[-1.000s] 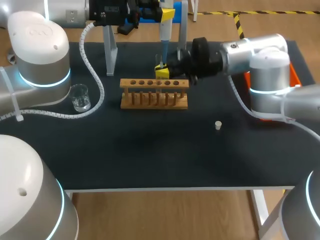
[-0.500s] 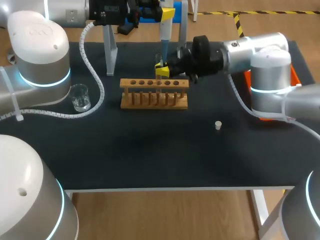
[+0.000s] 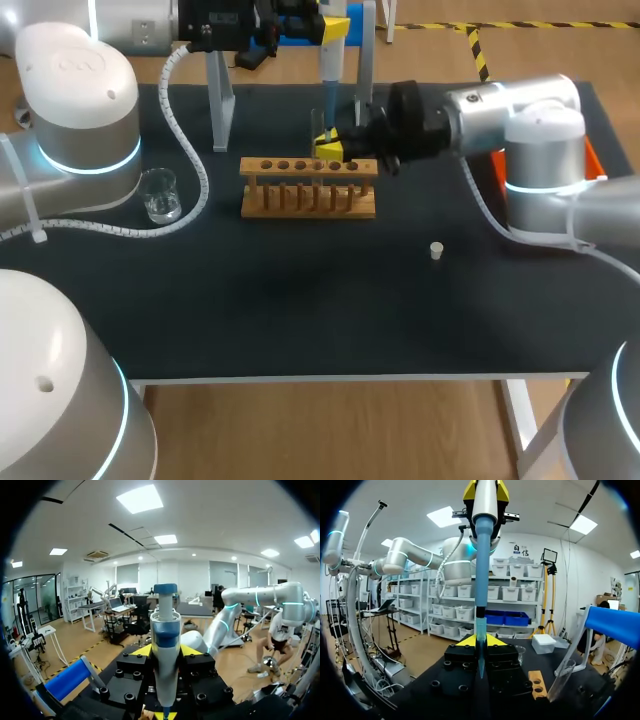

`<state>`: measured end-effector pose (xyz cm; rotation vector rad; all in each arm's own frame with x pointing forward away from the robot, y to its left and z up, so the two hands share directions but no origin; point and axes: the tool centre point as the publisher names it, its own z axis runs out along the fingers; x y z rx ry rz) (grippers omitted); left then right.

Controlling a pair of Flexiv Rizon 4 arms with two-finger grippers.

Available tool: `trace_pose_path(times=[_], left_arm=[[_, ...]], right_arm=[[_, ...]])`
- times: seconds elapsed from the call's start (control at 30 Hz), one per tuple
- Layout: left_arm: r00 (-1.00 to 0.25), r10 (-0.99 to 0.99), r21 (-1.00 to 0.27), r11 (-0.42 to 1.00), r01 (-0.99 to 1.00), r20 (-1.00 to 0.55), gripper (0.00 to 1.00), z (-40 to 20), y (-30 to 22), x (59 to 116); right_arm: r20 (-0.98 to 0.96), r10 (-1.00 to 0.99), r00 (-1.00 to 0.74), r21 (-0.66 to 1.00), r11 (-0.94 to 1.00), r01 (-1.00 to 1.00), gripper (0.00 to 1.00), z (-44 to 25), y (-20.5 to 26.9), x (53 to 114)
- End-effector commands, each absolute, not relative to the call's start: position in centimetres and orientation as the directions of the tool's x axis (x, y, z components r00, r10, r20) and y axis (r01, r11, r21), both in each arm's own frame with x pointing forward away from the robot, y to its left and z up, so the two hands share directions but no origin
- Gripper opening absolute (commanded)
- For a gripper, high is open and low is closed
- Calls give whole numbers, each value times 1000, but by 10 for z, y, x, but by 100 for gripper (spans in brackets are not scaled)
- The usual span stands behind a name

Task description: Invert the test tube, pick up the pipette, mount the tip to pipette, aspirate from beaker and dispense into the tube, eject the tip, return the pipette, and cap with the stopper.

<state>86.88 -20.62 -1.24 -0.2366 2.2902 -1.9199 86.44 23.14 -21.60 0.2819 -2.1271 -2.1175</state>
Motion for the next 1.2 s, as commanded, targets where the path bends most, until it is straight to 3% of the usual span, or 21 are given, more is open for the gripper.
trace_pose_path(times=[0.03,1.2], left_arm=[[-978,-210,-985,170,-27,-9,0,-12,-205,869],[-978,-210,-985,170,-27,-9,0,-12,-205,869]], right_arm=[[-40,-217,-975,999,2,-41,0,-216,231,863],[-42,-210,-977,999,4,-43,0,-213,233,870]])
